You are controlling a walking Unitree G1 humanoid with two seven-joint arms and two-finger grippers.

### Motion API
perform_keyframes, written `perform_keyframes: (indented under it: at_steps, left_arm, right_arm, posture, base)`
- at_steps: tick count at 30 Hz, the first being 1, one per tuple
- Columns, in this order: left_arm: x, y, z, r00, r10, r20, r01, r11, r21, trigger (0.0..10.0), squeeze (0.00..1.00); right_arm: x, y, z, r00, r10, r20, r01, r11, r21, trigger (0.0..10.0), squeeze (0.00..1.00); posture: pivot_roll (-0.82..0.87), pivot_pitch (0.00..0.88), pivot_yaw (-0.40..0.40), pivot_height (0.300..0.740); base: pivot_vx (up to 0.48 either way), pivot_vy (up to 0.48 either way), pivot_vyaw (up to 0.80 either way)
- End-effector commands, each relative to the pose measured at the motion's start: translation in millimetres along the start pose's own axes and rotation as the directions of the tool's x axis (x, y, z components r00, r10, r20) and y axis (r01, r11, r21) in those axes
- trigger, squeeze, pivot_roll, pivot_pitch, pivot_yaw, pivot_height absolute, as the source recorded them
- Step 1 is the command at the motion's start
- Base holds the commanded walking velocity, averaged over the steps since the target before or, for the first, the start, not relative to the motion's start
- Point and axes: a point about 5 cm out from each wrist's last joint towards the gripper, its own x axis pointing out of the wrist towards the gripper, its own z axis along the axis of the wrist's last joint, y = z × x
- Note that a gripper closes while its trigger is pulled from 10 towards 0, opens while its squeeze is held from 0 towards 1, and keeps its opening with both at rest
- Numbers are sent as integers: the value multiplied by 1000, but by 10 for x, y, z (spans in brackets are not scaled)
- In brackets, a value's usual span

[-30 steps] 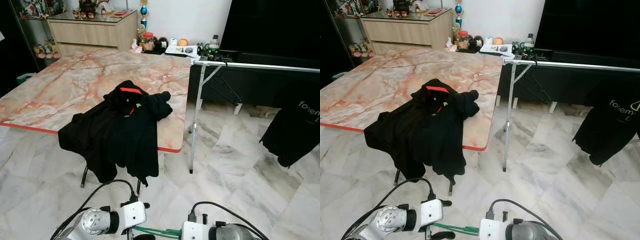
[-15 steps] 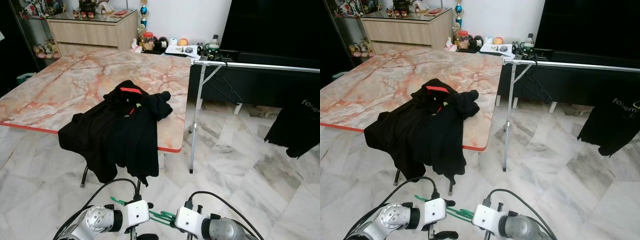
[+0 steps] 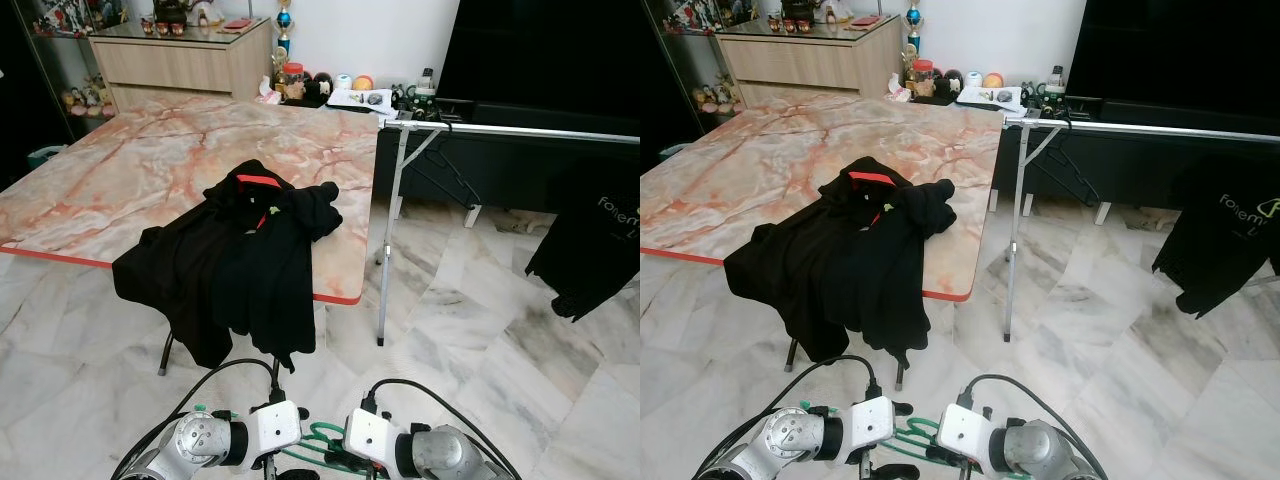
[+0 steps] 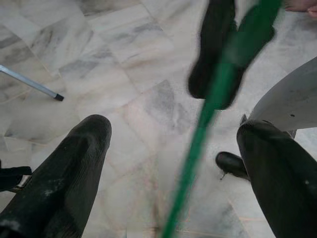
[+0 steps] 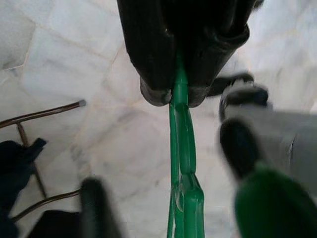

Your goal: Hang hanger

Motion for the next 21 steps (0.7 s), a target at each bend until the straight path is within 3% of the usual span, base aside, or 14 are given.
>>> perform_keyframes:
  at_steps: [1, 2, 3, 5, 6, 21]
  left_arm:
    - [-18, 35, -4, 1000, -4, -9, 4, 1000, 3, 8588, 0]
    - [-18, 35, -4, 1000, -4, -9, 4, 1000, 3, 8588, 0]
    - [-16, 37, 1, 1000, -11, -8, 12, 1000, 2, 4314, 0]
    - [-14, 38, 4, 1000, -18, -4, 18, 1000, -2, 4314, 0]
    - [-13, 34, 4, 1000, -23, -3, 23, 1000, -7, 0, 0]
    - [-12, -6, -38, 997, -77, -24, 75, 996, -43, 0, 0]
  right_arm:
    - [-13, -24, 21, 1000, 15, -23, -17, 997, -78, 10000, 0]
    - [-13, -24, 21, 1000, 15, -23, -17, 997, -78, 10000, 0]
    - [-18, -29, 19, 999, 16, -32, -19, 995, -95, 10000, 0]
    - [-22, -34, 18, 999, 14, -41, -19, 993, -116, 10000, 0]
    - [-25, -37, 18, 999, 13, -43, -18, 992, -121, 10000, 0]
    - [-40, -123, 56, 997, -64, -29, 60, 989, -132, 10000, 0]
  posture:
    - [156, 28, -55, 740]
    - [156, 28, -55, 740]
    - [156, 28, -55, 740]
    - [156, 28, -55, 740]
    - [158, 27, -57, 740]
    - [163, 23, -58, 740]
  base:
    - [0, 0, 0]
    - [0, 0, 0]
    - [0, 0, 0]
    - [0, 0, 0]
    - [0, 0, 0]
    - [0, 0, 0]
